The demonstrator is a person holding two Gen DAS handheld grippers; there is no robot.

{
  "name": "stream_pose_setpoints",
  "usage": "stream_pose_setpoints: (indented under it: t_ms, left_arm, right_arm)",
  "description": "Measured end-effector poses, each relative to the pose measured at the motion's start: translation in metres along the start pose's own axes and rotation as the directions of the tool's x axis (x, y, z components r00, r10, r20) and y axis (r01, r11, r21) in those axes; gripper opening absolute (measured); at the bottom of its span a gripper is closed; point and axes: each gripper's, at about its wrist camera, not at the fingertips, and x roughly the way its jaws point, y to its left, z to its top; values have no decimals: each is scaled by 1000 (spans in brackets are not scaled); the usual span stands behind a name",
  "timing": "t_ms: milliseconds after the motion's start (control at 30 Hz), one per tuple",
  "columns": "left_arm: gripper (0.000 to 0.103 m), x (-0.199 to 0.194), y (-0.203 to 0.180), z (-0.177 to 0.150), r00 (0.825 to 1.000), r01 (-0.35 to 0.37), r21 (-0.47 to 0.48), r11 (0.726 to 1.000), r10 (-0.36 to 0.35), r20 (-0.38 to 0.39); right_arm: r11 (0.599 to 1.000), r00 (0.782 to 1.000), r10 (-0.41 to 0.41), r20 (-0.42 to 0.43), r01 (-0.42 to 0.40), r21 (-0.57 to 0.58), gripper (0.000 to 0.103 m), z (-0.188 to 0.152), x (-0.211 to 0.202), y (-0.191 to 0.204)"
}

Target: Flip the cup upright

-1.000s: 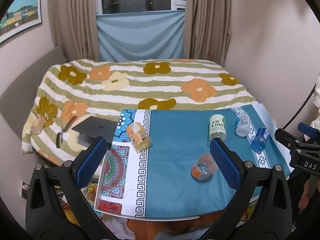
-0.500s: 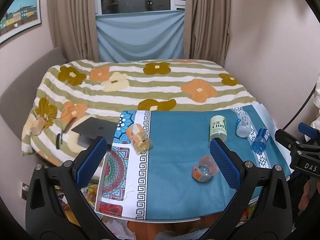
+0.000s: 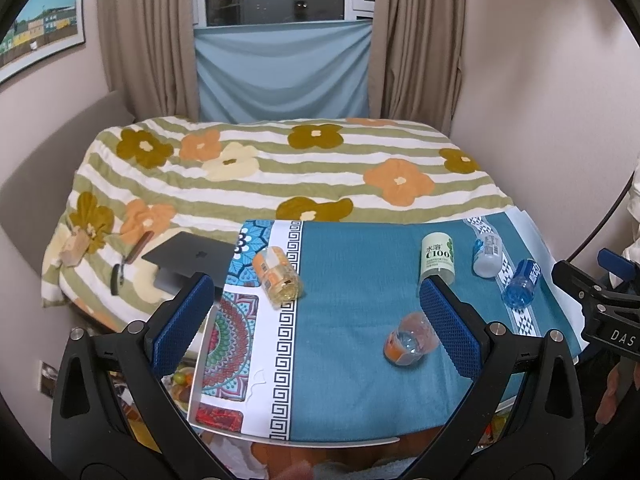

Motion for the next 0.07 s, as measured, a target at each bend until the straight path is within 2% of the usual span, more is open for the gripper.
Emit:
stream_pose_setpoints:
  t_ms: [67]
  left_arm:
    - [103, 0, 0, 0, 1000, -1, -1, 1000, 1, 2]
  right_arm:
    - [1000, 1000, 0, 0, 0, 0, 102, 0, 0, 0]
